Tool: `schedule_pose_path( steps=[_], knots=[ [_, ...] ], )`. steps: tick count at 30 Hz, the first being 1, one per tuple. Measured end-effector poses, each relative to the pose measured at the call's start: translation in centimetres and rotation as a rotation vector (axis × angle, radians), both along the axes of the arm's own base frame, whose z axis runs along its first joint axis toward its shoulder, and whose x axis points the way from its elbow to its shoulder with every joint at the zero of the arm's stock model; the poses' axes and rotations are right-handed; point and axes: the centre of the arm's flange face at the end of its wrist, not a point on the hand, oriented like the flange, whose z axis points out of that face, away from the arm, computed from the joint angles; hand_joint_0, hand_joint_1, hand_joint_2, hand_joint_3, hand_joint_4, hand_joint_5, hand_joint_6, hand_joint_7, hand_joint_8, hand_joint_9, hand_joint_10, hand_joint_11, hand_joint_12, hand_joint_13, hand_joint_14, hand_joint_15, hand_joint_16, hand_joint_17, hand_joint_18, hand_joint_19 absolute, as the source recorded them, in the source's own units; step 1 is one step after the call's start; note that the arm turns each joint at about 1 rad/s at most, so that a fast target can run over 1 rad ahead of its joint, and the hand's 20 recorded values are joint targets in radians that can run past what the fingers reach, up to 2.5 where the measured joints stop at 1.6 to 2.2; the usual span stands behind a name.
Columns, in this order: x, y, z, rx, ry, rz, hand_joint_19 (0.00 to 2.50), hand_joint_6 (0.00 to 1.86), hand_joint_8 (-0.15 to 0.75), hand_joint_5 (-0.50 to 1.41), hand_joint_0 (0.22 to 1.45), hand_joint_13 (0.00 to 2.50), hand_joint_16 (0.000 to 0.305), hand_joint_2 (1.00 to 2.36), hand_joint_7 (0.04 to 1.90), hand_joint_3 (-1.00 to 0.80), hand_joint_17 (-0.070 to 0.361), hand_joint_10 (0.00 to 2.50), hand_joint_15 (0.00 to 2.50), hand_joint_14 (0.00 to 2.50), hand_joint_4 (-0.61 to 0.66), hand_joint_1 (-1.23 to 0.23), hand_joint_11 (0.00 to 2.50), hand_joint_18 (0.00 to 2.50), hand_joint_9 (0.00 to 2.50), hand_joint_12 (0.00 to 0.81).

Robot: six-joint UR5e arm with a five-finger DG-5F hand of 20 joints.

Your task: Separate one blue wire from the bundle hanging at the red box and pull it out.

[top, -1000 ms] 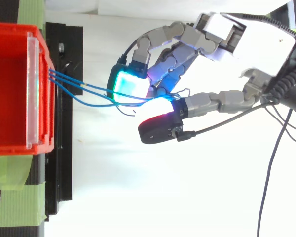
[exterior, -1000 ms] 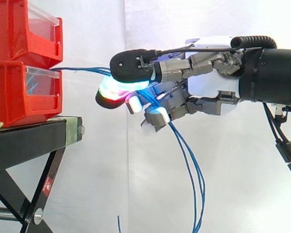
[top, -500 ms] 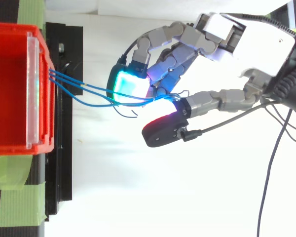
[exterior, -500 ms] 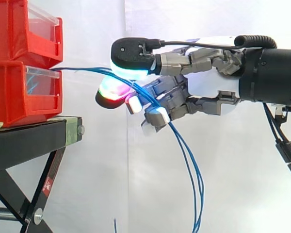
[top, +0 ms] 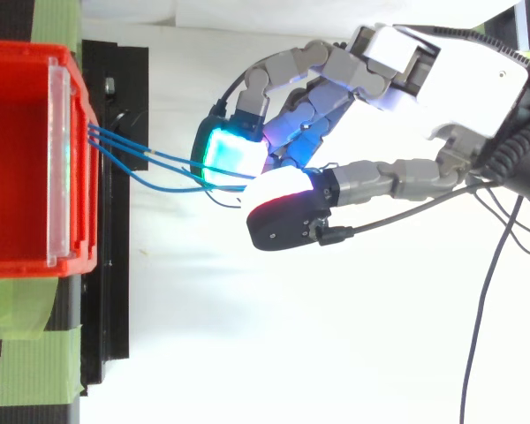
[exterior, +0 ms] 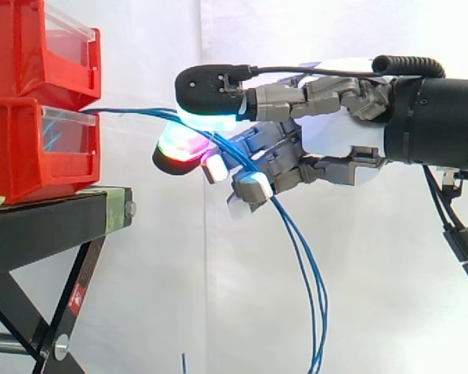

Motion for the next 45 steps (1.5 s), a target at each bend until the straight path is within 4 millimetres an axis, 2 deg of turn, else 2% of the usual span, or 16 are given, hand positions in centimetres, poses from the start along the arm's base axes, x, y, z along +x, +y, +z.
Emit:
schedule_pose_path(
  steps=[5, 12, 16, 23, 37, 45],
  knots=[
    [0.02, 0.1, -0.01, 0.0, 0.0, 0.002, 0.67, 0.92, 0.351, -0.21, 0.65, 1.36, 0.054, 1.02, 0.93, -0.31, 0.121, 0.02, 1.21, 0.03, 0.18, -0.88, 1.08, 0.94, 1.0, 0.391],
    [0.04, 0.15, 0.04, 0.001, -0.003, 0.002, 0.67, 0.92, 0.34, -0.23, 0.64, 1.32, 0.055, 1.01, 0.93, -0.36, 0.123, 0.02, 1.21, 0.03, 0.19, -0.93, 1.07, 0.92, 0.91, 0.39],
    [0.04, 0.16, 0.03, 0.001, -0.003, 0.003, 0.7, 0.92, 0.354, -0.23, 0.56, 1.34, 0.057, 1.0, 0.91, -0.44, 0.127, 0.02, 1.2, 0.02, 0.19, -0.82, 1.07, 0.93, 0.94, 0.404],
    [0.04, 0.17, 0.06, 0.001, -0.004, 0.004, 0.71, 0.91, 0.365, -0.22, 0.55, 1.36, 0.057, 1.0, 0.9, -0.44, 0.129, 0.02, 1.2, 0.02, 0.21, -0.67, 1.06, 0.94, 0.98, 0.409],
    [0.04, 0.16, 0.02, 0.001, -0.003, 0.003, 0.71, 0.93, 0.364, -0.21, 0.61, 1.37, 0.055, 1.02, 0.95, -0.25, 0.124, 0.02, 1.2, 0.02, 0.16, -0.67, 1.07, 0.96, 1.02, 0.394],
    [0.04, 0.19, 0.04, 0.001, -0.003, 0.003, 0.71, 0.93, 0.365, -0.21, 0.61, 1.37, 0.055, 1.02, 0.93, -0.24, 0.124, 0.02, 1.21, 0.02, 0.16, -0.69, 1.08, 0.96, 1.03, 0.396]
  ],
)
